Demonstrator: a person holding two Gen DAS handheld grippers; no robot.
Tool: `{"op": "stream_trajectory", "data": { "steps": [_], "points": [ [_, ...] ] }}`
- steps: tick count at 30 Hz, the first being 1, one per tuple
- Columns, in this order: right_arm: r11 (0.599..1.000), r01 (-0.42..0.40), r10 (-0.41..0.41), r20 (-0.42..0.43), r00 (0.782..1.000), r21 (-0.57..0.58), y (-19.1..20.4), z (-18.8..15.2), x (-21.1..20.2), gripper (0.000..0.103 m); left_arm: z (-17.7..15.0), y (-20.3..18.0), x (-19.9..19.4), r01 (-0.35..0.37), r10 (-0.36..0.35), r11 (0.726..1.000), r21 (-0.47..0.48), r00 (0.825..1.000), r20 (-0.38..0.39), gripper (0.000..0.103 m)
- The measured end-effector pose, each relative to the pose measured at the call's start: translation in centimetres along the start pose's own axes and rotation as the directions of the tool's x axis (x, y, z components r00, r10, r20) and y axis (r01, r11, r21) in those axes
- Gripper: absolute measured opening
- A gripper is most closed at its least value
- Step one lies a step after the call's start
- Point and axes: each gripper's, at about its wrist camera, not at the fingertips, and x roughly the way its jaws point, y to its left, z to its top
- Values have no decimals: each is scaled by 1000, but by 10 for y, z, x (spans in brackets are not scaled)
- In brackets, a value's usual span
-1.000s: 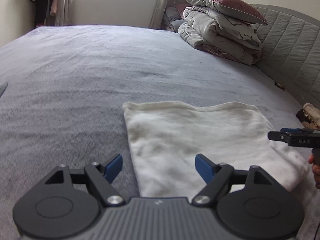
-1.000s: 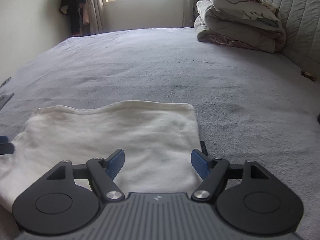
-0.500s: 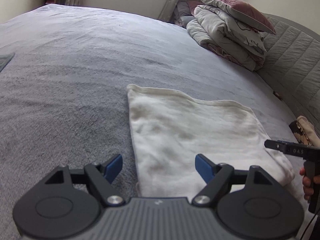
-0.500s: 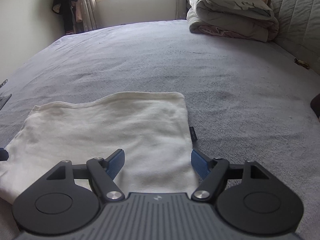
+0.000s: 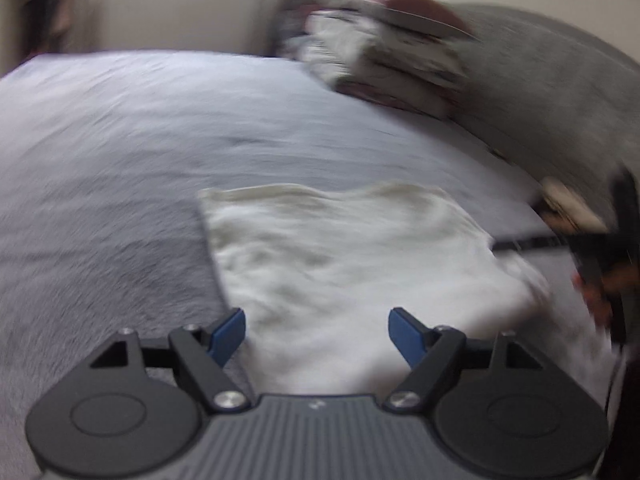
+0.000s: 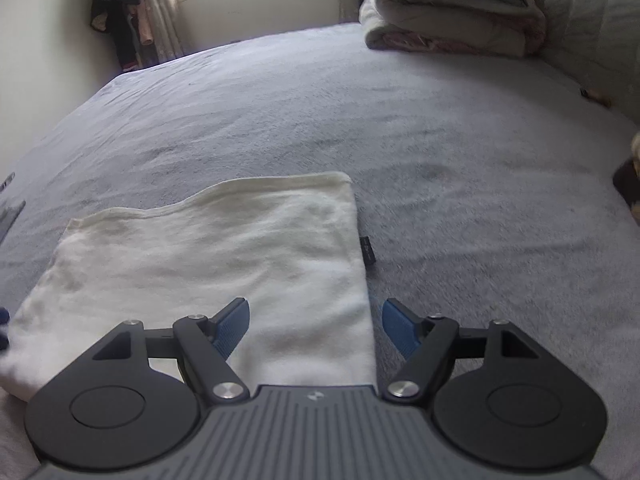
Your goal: Fold clothes
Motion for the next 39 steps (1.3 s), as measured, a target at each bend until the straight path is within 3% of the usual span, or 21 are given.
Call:
{"op": "stream_trajectory", "data": {
  "steps": [8,19,29,37,39],
  "points": [
    [975,-18,35,-72,997,222,-21,0,-24,76,-15,-19,-1,81,-70,978,194,996,-61,79],
    [924,-44,102,-133,986,379,-19,-31,-59,76,-38,-30,5,-7,37,903,430,998,-59,78],
    [884,-46,126,-141,982,465,-5,-60,-68,74,-47,-25,3,-46,49,892,451,999,5,65],
    [836,-36,54,-17,998,548,-5,-69,-52,58,-50,-24,3,-88,80,905,416,996,39,44],
    [825,-47,46,16,999,563,-7,-69,-48,47,-50,-29,2,-104,97,899,426,995,38,36]
  ]
}}
